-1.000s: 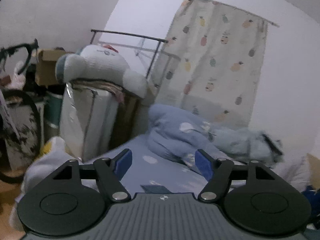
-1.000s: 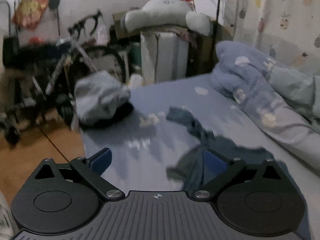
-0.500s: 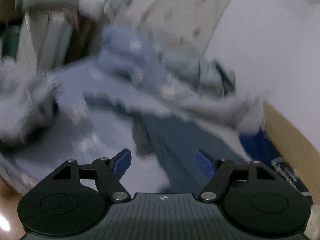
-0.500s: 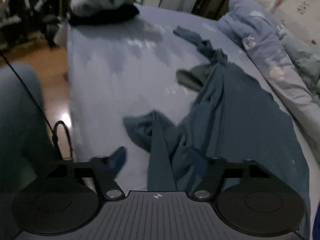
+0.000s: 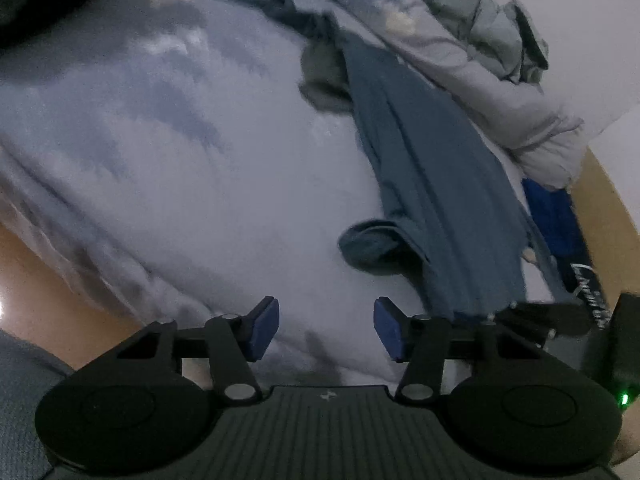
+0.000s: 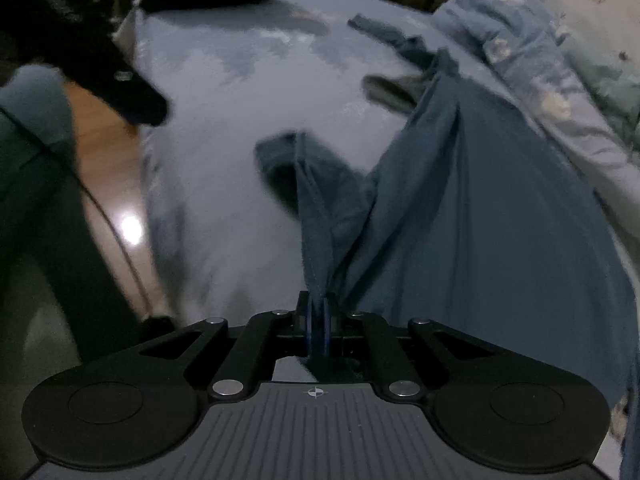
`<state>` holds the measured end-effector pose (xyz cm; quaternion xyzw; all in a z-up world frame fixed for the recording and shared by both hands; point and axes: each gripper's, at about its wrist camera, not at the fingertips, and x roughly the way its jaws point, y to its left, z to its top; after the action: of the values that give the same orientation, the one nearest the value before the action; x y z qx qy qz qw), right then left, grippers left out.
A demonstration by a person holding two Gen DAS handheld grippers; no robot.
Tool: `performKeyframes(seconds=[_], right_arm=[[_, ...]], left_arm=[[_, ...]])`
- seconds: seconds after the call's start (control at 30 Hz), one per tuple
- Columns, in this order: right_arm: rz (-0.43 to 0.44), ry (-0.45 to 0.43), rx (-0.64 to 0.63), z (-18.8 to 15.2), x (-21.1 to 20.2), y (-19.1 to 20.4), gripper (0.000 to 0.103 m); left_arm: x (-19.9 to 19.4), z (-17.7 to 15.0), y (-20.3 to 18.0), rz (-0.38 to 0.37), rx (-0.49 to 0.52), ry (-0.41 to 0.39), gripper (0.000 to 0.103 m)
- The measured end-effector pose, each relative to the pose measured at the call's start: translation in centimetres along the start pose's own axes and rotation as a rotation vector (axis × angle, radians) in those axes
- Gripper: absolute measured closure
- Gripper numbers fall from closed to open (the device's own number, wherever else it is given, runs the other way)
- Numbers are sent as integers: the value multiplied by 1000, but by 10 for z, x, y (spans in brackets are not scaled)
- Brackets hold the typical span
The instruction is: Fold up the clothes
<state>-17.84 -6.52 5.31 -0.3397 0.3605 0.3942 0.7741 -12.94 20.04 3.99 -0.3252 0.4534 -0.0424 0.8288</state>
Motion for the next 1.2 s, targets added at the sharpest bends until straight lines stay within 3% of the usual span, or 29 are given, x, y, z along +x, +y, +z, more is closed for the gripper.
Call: performKeyframes(seconds=[0.2,0.37,0.57,0.7,0.93,0.97,1.03,1.1,1.2], right_arm=[[1,29,44,-25,5,-4,96],[7,23,61,-28,7,-5,96],[9,8,75,-30,7,-7,96],[10,0,89,-31,8,-8,96],[1,-9,93,-32,9,-6,96],[-1,-10,95,-32,9,-6,96],[-7,-11,95,-31,8,-5,96],[-13,-11,93,-30,8,-3,96],[-23,-18,81,-28,4,1,96]], left_arm=[[46,-5,2,-114,-122,40,48],[74,-11,8,-224,-321,97,48],[74,-23,17,-359,-561,47,48],[71,-30,27,-367,-668,0,48],[82,-27,24,-340,-715,-52,49],[83,-26,23,-346,-713,-51,52],[85,-23,22,-362,-691,-32,86],[84,-20,20,-367,-666,-25,94],[63,-16,21,-310,-613,-85,95]])
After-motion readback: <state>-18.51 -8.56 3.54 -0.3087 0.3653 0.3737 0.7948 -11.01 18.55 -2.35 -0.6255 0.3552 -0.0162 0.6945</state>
